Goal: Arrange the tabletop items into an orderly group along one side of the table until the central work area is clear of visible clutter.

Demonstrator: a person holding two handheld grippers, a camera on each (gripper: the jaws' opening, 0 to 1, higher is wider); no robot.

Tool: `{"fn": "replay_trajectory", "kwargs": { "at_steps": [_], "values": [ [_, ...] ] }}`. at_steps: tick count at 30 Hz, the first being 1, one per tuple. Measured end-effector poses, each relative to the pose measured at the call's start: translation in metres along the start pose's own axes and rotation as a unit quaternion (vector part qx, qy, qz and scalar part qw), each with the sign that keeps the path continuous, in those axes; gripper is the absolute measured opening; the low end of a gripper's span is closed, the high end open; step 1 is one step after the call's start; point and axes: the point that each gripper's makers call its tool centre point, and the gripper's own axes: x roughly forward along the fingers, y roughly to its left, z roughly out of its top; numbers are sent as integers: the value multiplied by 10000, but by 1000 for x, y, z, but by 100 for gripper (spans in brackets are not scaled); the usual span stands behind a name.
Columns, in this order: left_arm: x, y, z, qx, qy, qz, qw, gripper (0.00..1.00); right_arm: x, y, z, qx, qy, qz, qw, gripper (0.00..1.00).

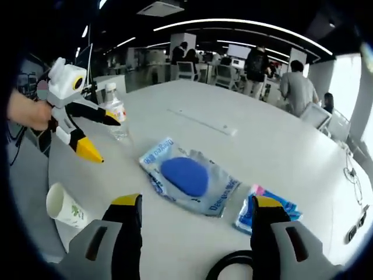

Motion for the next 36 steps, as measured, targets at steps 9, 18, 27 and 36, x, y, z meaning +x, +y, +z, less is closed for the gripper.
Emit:
{"fn": "replay_trajectory", "kwargs": {
  "at_steps": [9, 18, 27, 36],
  "values": [
    [-23, -1, -9, -35, -106, -19, 9999, 76, -7, 27, -3, -74, -45, 310, 9995, 74],
    [-47, 10, -38, -220, -67, 41, 9997, 75, -15, 56, -15, -213, -31, 633, 9978, 74],
    [-70, 11, -60, -317, -54, -28, 9995, 74, -22, 73, -21, -272, -54, 808, 9963, 73],
    [-80, -3, -81, -197, 34, -210, 9996, 74, -26, 90, -25, -362, -47, 1022, 9941, 72]
  ]
}}
